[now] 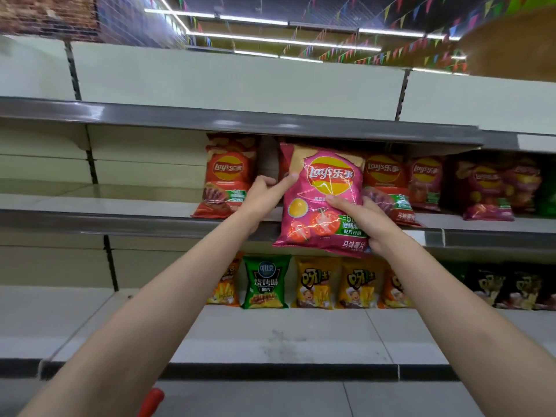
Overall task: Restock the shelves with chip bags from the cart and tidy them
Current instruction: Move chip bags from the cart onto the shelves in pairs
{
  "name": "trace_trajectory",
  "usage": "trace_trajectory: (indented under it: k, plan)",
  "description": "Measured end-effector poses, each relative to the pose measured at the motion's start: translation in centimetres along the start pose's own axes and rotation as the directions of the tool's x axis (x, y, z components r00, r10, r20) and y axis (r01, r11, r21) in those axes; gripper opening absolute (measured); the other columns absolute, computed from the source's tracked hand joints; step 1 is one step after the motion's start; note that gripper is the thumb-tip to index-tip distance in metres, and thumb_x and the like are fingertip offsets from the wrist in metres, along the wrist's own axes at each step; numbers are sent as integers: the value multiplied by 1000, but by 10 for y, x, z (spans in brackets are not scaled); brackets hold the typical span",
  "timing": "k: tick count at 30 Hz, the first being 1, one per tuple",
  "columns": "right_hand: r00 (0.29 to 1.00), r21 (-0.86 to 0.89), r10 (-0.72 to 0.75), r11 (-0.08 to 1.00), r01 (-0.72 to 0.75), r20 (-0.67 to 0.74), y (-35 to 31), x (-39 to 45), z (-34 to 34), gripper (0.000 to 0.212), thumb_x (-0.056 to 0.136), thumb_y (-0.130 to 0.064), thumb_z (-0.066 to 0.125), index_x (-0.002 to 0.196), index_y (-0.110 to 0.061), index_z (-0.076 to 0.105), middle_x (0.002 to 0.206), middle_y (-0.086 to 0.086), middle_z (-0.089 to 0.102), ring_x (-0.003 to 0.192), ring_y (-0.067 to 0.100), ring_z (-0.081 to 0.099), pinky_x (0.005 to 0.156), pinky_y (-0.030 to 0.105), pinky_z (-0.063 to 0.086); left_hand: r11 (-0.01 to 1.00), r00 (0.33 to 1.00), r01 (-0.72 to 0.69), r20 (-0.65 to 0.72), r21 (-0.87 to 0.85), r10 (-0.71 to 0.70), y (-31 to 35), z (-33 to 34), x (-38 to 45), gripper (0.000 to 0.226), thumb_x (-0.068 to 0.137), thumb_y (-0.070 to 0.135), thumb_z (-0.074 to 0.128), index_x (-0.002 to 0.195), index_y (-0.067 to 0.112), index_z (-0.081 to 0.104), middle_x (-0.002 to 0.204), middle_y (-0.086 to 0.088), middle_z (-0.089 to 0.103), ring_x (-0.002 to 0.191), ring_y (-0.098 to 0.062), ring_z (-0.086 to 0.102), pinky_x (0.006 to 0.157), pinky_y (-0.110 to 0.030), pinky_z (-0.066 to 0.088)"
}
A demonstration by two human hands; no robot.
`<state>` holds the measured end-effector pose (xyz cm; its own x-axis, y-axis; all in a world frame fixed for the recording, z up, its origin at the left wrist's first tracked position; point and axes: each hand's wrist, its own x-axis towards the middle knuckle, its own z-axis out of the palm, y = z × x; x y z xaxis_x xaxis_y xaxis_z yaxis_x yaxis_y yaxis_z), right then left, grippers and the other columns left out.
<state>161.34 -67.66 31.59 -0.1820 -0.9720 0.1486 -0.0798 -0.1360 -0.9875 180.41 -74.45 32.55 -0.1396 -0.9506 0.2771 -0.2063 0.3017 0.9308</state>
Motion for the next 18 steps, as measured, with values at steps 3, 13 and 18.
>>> trace_trajectory:
  k: [3,13,18]
  plan:
    - [1000,-12,-2,1000,2,1,5,-18,-26,50,75,-32,78,115,-27,49,104,3,70,88,22,71,70,34,57,998,993,40,115,-48,-34,8,36,-21,74,81,58,64,133,11,40,126,-6,57,105,-18,60,79,-26,48]
    - [994,-24,56,998,-58,-99,21,-85,-142,85,57,-42,85,129,-19,46,111,7,69,91,25,71,75,38,59,986,924,104,379,-130,-48,31,161,-76,78,80,46,71,138,18,26,125,-4,54,105,-20,62,91,-37,54]
    - [982,-65,54,996,-67,-183,34,-121,-200,75,65,-40,82,128,-18,47,107,6,70,90,23,71,78,39,59,967,892,145,451,-210,-36,36,230,-103,90,66,51,82,133,22,29,126,-3,56,105,-20,64,95,-43,52]
